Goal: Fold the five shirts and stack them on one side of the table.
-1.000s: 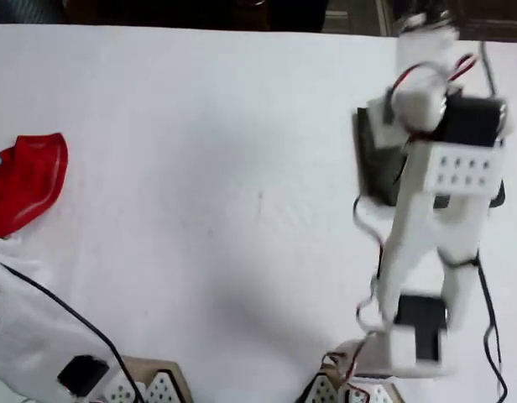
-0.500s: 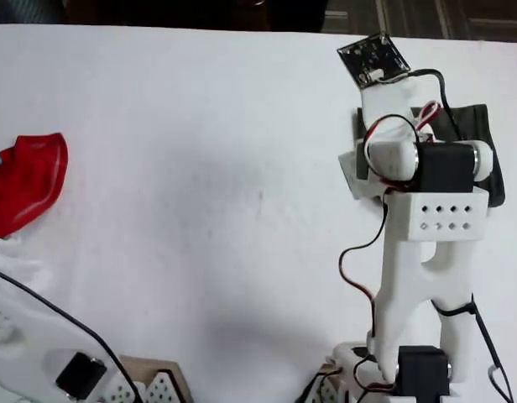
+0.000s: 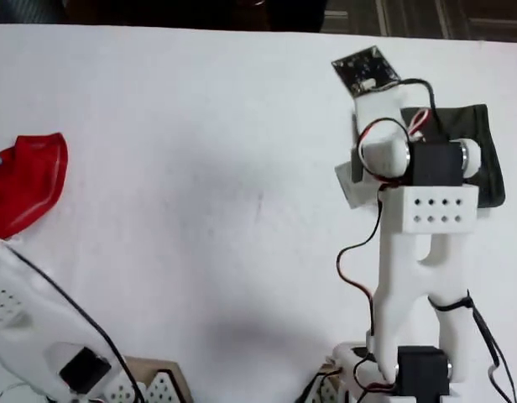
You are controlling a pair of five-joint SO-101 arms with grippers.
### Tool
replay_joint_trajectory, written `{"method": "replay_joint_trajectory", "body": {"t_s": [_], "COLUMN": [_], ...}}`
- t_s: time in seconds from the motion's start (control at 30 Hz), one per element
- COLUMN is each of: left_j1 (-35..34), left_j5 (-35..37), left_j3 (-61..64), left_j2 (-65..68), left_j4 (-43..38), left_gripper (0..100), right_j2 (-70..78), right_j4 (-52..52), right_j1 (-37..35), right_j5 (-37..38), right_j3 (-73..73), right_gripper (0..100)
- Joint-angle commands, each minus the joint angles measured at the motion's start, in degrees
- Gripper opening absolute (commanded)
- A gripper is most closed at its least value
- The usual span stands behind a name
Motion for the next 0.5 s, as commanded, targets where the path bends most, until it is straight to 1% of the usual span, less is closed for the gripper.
{"method": "replay_joint_trajectory", "body": {"t_s": [0.0, 0.1, 0.17, 0.3, 0.37, 0.47], "left_j1": [7.03, 13.63, 18.64, 32.44, 40.62, 52.57], "left_j5": [2.02, 2.81, 3.25, 4.13, 4.31, 4.40], "left_j3": [-0.22, 1.45, 4.35, 10.68, 12.88, 13.93], "left_j2": [-12.04, -21.98, -29.36, -42.73, -47.47, -51.08], "left_j4": [1.05, 1.05, 1.05, 0.79, 0.62, 0.53], "left_gripper": [3, 3, 3, 3, 3, 3], "right_j2": [-3.30, -6.20, -9.63, -18.07, -22.55, -28.26], "right_j4": [0.04, -2.42, -5.32, -12.70, -16.22, -20.79], "right_j1": [0.04, 0.13, 0.13, 0.31, 2.51, 9.45], "right_j5": [-0.62, -2.73, -3.34, -3.43, -2.99, -2.81], "right_j3": [3.87, 10.20, 16.18, 31.21, 37.80, 44.57], "right_gripper": [18.2, 20.7, 20.5, 20.5, 20.7, 20.6]}}
